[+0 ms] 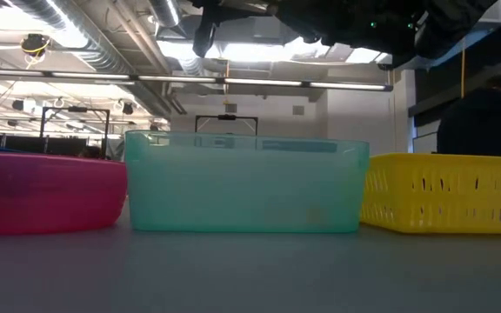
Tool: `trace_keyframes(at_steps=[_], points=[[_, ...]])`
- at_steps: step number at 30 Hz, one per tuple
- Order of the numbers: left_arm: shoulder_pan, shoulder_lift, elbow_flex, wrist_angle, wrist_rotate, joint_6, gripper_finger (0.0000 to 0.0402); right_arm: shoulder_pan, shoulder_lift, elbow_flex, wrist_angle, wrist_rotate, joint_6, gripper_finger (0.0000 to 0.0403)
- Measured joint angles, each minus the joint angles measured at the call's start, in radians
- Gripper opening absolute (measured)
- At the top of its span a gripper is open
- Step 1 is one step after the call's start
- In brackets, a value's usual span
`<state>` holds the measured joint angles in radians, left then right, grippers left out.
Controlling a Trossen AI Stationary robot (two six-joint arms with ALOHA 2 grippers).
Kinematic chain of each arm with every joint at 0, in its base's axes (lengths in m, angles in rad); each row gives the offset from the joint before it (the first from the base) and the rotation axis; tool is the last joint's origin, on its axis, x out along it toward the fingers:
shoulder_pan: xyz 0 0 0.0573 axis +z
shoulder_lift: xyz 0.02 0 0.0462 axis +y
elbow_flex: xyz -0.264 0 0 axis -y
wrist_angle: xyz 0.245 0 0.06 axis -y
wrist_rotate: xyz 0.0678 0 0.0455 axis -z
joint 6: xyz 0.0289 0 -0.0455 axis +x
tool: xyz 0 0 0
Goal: Sort Halloween decoration
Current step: Put the white skull toy into the orange bin
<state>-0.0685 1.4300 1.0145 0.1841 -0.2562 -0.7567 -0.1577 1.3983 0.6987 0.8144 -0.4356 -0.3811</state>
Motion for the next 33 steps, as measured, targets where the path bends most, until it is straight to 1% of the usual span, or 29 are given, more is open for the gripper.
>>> trace_keyframes(at_steps=[5, 10, 13, 20, 24, 28, 33], points=[[0.001, 0.001, 0.0, -0.002, 0.011, 0.0, 0.004, 0.0, -0.001, 0.001, -0.027, -0.003, -0.047, 0.0165], [-0.002, 0.0, 0.0, 0.013, 0.02, 0.0, 0.0041, 0.001, 0.002, -0.001, -0.116, -0.01, -0.071, 0.0165], [-0.005, 0.0, 0.0, 0.007, 0.027, 0.0, 0.0041, 0.001, 0.0, -0.001, -0.139, 0.023, -0.103, 0.0165], [-0.006, 0.0, 0.0, 0.007, 0.029, 0.006, 0.0041, 0.0, 0.0, -0.001, -0.09, 0.037, -0.099, 0.0166], [-0.006, 0.0, 0.0, 0.006, 0.029, 0.006, 0.0041, 0.001, 0.0, -0.001, -0.07, 0.013, -0.098, 0.0166], [-0.006, 0.0, 0.0, 0.006, 0.007, 0.006, 0.0041, 0.001, 0.0, 0.0, -0.063, -0.021, -0.098, 0.0166], [-0.006, 0.0, 0.0, 0.006, 0.006, 0.006, 0.0041, 0.001, 0.0, 0.0, -0.051, -0.021, -0.097, 0.0166]])
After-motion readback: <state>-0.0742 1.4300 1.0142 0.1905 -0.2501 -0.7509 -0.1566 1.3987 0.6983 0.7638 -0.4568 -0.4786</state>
